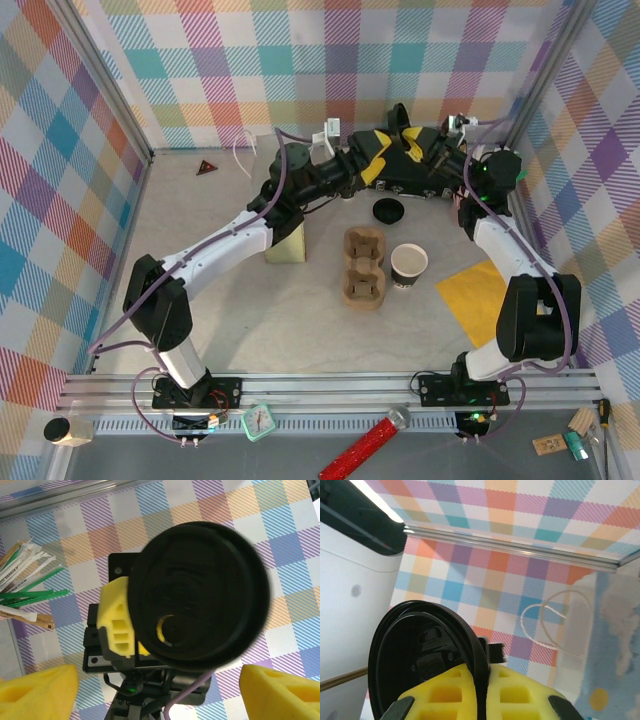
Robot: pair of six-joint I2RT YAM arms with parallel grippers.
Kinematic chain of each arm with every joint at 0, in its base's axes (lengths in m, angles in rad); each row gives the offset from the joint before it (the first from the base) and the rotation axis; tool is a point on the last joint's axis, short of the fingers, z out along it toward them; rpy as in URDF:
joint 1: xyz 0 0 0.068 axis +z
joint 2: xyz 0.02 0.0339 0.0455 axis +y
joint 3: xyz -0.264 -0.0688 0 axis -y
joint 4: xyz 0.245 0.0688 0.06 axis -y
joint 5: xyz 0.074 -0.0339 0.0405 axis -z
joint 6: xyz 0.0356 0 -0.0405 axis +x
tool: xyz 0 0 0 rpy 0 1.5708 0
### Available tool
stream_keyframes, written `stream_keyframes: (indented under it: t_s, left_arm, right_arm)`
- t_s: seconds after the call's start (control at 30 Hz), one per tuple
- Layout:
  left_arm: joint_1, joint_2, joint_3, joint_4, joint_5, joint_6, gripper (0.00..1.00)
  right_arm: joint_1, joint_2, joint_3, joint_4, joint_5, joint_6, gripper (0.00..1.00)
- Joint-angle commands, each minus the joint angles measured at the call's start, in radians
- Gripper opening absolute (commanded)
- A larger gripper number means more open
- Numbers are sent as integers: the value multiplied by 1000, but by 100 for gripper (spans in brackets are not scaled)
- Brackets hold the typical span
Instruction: Pack the takeout coffee
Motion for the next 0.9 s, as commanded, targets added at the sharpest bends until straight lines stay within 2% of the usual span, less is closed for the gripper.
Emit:
stream_keyframes:
  t_s: [0.0,0.13,0.4,0.67,0.87]
  left_arm:
    - [-7,9,58,78,-12,-36,84]
    - [-6,33,77,138,-17,-73,83]
    - [8,37,107,155,-44,-93,83]
    - [18,94,136,269,-40,-216,83]
    - [18,117,169,231,-12,-212,83]
  right_arm:
    - [22,2,46,136,31,64,9]
    - [39,4,51,132,23,54,9]
    - [41,-1,32,148,15,51,9]
    - [42,4,21,170,-1,51,9]
    - [45,7,25,175,-15,51,10]
